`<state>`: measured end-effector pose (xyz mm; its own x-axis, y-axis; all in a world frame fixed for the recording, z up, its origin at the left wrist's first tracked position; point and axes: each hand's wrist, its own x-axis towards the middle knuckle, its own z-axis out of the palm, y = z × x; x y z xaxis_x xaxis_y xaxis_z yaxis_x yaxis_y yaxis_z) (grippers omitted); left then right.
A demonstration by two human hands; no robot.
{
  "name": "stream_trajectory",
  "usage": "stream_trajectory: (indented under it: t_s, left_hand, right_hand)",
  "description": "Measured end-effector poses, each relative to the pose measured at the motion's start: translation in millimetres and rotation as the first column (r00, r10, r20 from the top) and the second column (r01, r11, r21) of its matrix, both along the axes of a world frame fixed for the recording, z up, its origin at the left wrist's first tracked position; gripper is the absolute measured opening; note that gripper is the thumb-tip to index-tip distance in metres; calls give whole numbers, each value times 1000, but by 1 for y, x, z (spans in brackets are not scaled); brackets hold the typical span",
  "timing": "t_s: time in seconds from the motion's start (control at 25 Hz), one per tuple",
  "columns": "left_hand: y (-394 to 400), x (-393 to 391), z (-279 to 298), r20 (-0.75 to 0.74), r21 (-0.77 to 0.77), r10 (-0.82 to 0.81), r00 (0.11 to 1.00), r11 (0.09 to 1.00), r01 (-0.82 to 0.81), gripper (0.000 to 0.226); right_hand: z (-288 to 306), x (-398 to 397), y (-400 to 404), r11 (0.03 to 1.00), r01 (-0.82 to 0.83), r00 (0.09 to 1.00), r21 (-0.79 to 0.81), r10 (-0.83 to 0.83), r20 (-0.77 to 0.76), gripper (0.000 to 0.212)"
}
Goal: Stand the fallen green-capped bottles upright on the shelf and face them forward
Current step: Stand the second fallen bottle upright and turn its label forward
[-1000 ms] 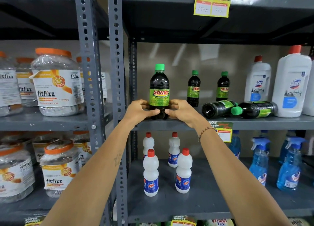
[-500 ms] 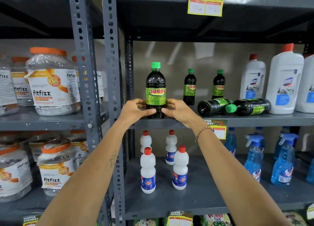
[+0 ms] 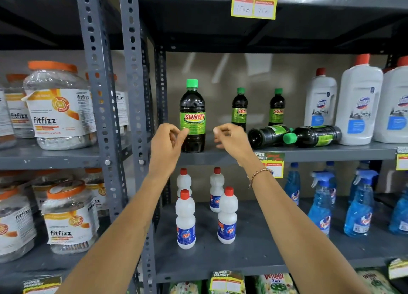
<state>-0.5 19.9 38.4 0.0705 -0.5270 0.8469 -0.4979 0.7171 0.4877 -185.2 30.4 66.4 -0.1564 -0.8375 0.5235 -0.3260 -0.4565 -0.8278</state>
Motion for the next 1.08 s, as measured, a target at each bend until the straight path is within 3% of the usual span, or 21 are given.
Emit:
stream_trajectory:
  t_s: [0.12,0.24,0.32,0.44,0.52,0.64,0.72,0.8,0.88,1.08]
  left_hand:
    - [19,-48,-10,231,-164,-8,973,985,47,27]
    - [18,-93,-11,391,-214,87,916,977,-2,33]
    - [10,-110,-20,423,-205,167,891,975,-85,38]
    - [-4,-115,-44,556,-258,398,730,917,-303,47]
    - [-6,-115,-52,616,-286,467,635,883,-372,48]
    - [-7,-114,-49,619,-325,496,610,868,-376,47]
    - [-8,-113,-48,589,-350,510,627,860,-371,46]
    - [-10,-114,-47,568,-331,490,661,872,-362,45]
    - [-13,-116,-50,543,-335,499,675,866,-371,44]
    - [-17,-117,-54,490,-394,549,677,832,-390,42]
  right_hand:
    - [14,-21,11,958,278,957,-66,-270,106,37]
    - [31,-54,27,793,598,798,-115,-602,-2,46]
    - [37,-77,31,743,670,741,-10,-669,-64,51]
    - [41,-91,22,771,601,799,212,-581,-155,83]
    - [43,-94,12,784,574,819,236,-548,-170,85]
    - [50,-96,4,785,545,837,293,-488,-249,85]
    - [59,-95,6,774,523,822,356,-350,-448,87]
    - [66,-93,8,765,538,734,353,-221,-642,75]
    - [70,-88,5,770,552,669,320,-179,-722,65]
    - [67,-74,-6,673,728,385,133,-240,-891,37]
